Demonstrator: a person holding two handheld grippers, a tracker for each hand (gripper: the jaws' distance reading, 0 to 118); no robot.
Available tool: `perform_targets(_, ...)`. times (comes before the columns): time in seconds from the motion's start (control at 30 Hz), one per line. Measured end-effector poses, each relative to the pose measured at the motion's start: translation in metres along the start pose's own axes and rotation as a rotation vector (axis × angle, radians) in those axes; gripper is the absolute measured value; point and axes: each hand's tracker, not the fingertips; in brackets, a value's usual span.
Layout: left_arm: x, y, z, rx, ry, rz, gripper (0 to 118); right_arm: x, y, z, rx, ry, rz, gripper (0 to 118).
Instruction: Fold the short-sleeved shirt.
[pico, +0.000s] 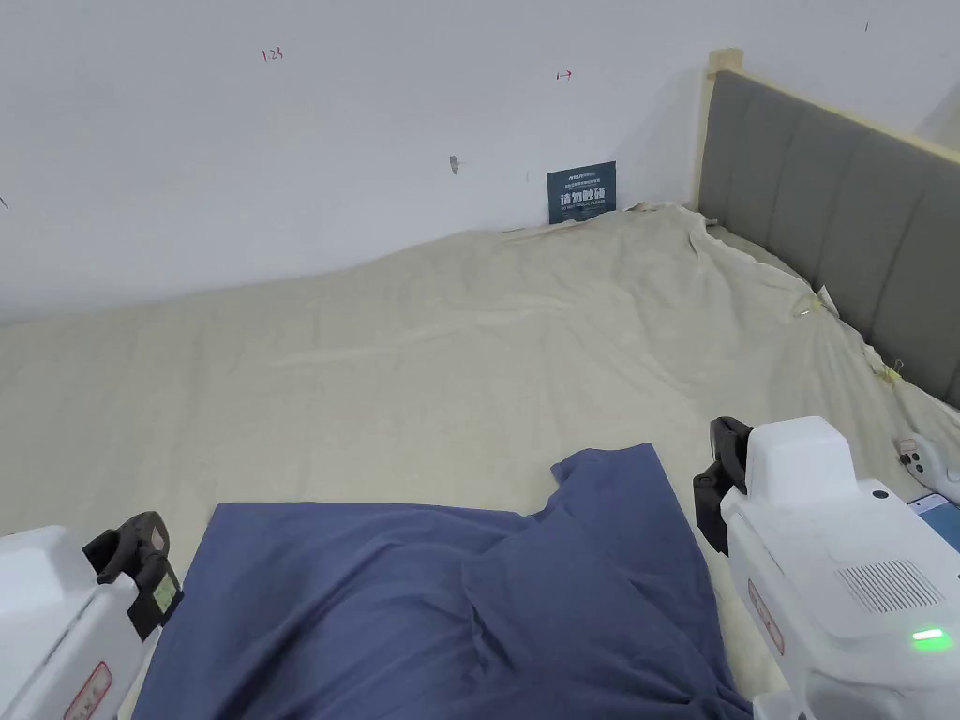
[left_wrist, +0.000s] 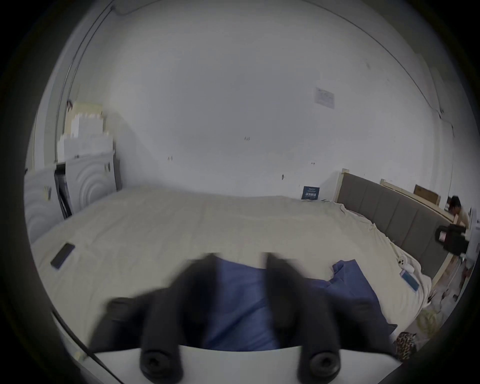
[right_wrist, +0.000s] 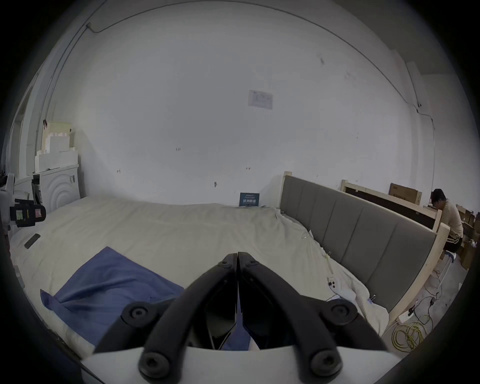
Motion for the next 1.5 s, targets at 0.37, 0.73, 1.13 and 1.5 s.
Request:
perform_targets(0.37,-0.014,0.002,-0.035,-0.103,-0.048,0.059,0,-0.001,-0.005,-0.002,-0.019,0.006,-0.016,0)
perform_targets(0.73,-0.061,0.007,-0.185,-0.407,-0.049,0.117,0,-0.006,-0.011,-0.044,-0.067,0.011,0.002,0)
perform_targets(1.13,-0.089,-0.013,-0.339,-0.662,0.058,0.096,105,-0.014,-0.034,-0.118,-0.173,-0.017,0.01,0)
perform_targets(1.5,-0.083,-0.064,-0.387,-0.803,0.106,-0.026,85,-0.014,-0.057,-0.148,-0.238,-0.04,0.008,0)
